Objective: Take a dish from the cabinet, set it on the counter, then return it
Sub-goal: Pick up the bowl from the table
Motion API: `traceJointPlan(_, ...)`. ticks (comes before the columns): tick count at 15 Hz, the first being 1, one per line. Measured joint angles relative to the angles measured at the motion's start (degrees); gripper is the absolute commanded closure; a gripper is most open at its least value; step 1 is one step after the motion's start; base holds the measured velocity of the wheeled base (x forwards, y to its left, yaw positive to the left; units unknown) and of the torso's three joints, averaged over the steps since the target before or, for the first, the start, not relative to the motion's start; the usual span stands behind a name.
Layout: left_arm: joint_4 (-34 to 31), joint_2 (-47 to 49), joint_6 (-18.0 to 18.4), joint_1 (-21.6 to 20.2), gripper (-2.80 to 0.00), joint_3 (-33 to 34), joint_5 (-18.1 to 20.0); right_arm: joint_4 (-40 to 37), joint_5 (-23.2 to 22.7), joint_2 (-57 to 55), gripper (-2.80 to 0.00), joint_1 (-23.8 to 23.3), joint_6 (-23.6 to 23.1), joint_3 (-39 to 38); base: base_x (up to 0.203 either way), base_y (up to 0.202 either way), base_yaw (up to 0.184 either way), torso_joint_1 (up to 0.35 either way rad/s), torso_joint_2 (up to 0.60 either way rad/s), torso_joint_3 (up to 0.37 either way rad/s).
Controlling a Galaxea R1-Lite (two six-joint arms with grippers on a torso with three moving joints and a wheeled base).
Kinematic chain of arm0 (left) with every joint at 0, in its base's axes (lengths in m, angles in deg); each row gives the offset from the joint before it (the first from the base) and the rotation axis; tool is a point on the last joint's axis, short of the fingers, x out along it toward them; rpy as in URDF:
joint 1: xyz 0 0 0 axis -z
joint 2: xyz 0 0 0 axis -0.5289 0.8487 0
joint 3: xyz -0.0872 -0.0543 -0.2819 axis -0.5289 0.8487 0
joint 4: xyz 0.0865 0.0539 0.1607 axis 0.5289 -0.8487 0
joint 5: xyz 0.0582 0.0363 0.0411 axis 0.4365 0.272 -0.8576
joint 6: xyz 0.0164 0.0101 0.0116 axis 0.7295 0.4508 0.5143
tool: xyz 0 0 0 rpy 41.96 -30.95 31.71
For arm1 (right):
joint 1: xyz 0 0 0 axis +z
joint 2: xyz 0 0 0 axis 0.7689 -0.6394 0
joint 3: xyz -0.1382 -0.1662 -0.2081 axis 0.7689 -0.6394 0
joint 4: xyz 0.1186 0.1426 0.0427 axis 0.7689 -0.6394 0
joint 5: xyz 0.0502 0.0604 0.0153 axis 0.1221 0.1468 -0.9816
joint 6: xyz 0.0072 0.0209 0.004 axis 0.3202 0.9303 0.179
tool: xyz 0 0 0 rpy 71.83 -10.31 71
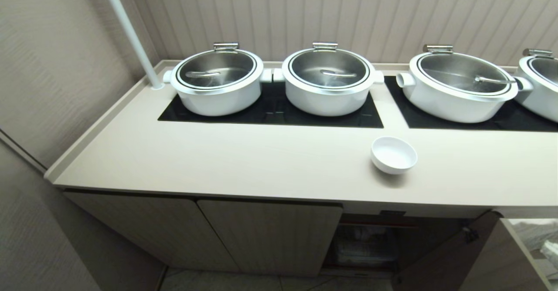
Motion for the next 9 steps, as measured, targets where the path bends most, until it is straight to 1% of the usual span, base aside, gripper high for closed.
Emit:
traceJointPlan(4,0.0,0.0,0.0,0.0,0.0,0.0,0.0,1.1,-0.4,-8.7,0.0,1.3,0.5,7.9,0.0,0.0,0.0,0.0,0.0,0.0)
traceJointPlan(7,0.0,0.0,0.0,0.0,0.0,0.0,0.0,1.2,-3.7,-14.7,0.0,2.8,1.7,14.4,0.0,0.0,0.0,0.0,0.0,0.0)
traceJointPlan(9,0.0,0.0,0.0,0.0,0.0,0.0,0.0,1.2,-4.7,-19.5,0.0,3.9,2.5,19.2,0.0,0.0,0.0,0.0,0.0,0.0)
